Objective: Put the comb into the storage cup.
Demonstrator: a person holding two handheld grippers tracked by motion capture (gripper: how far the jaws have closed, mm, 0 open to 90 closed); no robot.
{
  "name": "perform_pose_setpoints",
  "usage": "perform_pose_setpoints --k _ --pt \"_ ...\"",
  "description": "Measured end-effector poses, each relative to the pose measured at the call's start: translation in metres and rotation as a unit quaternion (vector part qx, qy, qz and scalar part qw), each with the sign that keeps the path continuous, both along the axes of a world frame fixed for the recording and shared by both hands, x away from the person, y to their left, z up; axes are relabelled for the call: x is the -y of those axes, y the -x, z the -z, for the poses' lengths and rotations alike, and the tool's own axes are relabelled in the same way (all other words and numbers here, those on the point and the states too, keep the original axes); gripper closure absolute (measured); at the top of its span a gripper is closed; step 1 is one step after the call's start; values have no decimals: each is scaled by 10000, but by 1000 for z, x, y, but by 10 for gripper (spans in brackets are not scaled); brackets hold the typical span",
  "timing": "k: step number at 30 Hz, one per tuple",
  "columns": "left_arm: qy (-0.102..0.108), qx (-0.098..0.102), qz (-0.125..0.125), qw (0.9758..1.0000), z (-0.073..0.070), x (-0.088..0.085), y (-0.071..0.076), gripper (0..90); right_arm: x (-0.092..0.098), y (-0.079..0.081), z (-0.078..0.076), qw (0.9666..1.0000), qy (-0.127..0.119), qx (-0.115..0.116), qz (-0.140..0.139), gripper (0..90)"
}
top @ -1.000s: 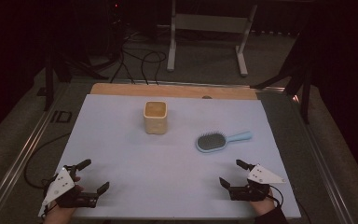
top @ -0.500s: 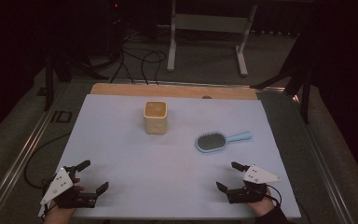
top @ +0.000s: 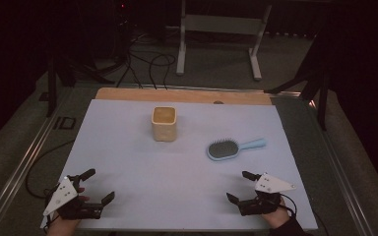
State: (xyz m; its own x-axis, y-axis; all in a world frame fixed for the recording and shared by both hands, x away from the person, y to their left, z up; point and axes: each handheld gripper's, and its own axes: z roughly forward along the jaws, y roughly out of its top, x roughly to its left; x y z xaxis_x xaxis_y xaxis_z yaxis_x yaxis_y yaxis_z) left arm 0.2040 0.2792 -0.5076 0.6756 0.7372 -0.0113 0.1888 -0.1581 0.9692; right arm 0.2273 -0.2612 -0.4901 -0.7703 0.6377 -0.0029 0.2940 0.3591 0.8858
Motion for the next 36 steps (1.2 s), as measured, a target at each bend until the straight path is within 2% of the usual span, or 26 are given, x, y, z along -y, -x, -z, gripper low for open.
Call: perform_pose_setpoints --k 3,8,9,13,14,16,21,22,24,28,36 --pt "4 9 -13 10000 0 0 0 0 -1 1 -6 9999 96 38 -28 81" --pt "11 17 -21 10000 0 0 0 0 -2 2 -18 9999 -17 74 -121 81" --pt "9 15 -24 10000 0 0 0 0 -4 2 -26 9998 -5 133 -178 80" --pt "4 18 -19 10000 0 0 1 0 -6 1 -35 9996 23 156 -228 80" --pt "2 12 -5 10000 0 0 1 0 -6 -2 -42 9994 25 210 -269 80" --pt "-42 16 7 10000 0 0 0 0 -7 -2 -45 9994 25 247 -254 80" --pt "3 42 -12 10000 0 0 1 0 -7 -6 -57 9987 -3 422 -297 80" --pt "19 25 -5 10000 0 -1 0 0 -8 -8 -64 9982 91 494 -335 81" --pt "27 23 4 10000 0 0 0 0 -8 -9 -66 9980 103 514 -356 81" --pt "25 23 33 10000 0 0 1 0 -5 -18 -75 9978 -29 542 -389 81" --pt "50 21 36 10000 0 -1 1 0 -5 -32 -85 9967 132 689 -409 81"
